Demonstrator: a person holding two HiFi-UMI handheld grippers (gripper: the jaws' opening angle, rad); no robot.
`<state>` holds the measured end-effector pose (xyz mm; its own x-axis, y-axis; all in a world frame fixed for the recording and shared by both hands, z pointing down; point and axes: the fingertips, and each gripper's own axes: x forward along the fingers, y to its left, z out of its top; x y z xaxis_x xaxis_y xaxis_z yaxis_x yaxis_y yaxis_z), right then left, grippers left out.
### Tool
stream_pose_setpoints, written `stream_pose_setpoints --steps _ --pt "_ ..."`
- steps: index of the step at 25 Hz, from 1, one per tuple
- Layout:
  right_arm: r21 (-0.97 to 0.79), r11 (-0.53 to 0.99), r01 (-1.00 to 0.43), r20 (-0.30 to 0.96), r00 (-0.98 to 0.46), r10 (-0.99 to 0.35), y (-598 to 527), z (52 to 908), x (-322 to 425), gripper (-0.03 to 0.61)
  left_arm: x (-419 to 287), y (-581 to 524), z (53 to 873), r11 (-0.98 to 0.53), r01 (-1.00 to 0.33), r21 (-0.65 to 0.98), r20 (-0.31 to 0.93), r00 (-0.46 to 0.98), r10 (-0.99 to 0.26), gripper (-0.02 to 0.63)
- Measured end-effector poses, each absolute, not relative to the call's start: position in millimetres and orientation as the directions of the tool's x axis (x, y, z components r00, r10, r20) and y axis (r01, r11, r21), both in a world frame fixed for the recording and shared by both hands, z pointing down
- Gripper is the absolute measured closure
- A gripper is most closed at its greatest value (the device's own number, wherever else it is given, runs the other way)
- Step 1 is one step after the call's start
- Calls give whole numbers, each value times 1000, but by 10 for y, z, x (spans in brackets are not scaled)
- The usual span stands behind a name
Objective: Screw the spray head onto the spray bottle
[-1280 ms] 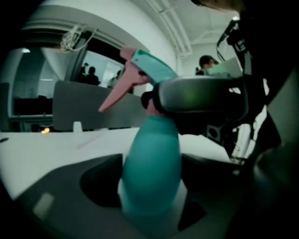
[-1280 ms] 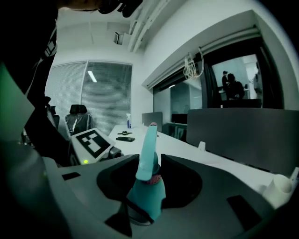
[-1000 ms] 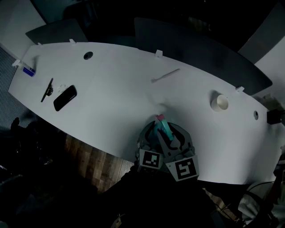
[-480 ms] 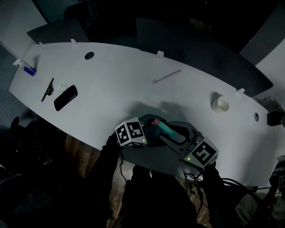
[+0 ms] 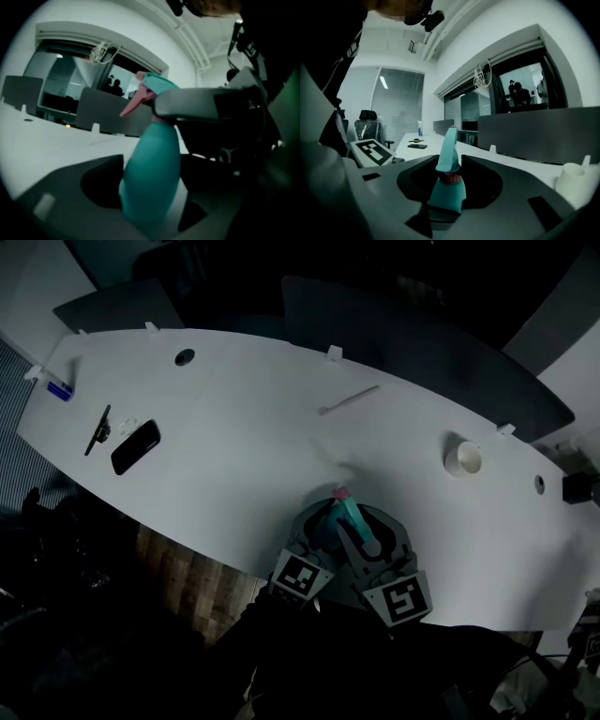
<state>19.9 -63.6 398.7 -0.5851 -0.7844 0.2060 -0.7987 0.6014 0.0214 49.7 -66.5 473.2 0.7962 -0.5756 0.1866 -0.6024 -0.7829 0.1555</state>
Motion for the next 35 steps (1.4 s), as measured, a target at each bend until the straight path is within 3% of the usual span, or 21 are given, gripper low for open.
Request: stream_pose_setpoints --steps 3,6,9,12,15,17,21,24,28,31,35 --pt "41 557 -829 209 -538 -816 -618 4001 193 434 461 -677 4733 -670 -722 170 177 692 -700 245" --pt "11 610 -792 220 -593 -774 -606 4019 174 434 445 -665 4727 -687 -697 206 167 716 -677 236" --pt "-27 701 -712 245 -685 -686 -593 4028 146 434 387 -650 4707 -868 -475 146 205 873 -444 182" --pt "-77 789 -609 282 -773 -569 -597 4033 144 433 412 -581 4867 -990 -101 101 364 929 -58 166" --pt "-89 819 -567 301 -799 -520 -613 4031 150 433 504 -478 4882 -984 100 148 377 914 150 265" --pt "-82 807 -585 277 -791 -545 -618 4027 174 433 520 -471 4847 -987 57 148 334 937 104 268" --pt "-11 710 -704 194 -698 -689 -643 4013 237 433 525 -558 4803 -958 -262 117 257 940 -226 273" --pt "13 592 -806 140 -585 -799 -679 3993 293 433 531 -632 4782 -869 -484 99 240 859 -452 273" --pt "26 508 -861 123 -502 -856 -677 3998 317 433 514 -658 4778 -719 -689 89 227 717 -659 275" --pt "12 548 -836 134 -542 -830 -665 4015 284 433 485 -651 4776 -710 -688 148 203 724 -659 267" --pt "-24 680 -733 180 -672 -718 -648 4030 260 433 419 -684 4751 -892 -415 182 225 900 -373 210"
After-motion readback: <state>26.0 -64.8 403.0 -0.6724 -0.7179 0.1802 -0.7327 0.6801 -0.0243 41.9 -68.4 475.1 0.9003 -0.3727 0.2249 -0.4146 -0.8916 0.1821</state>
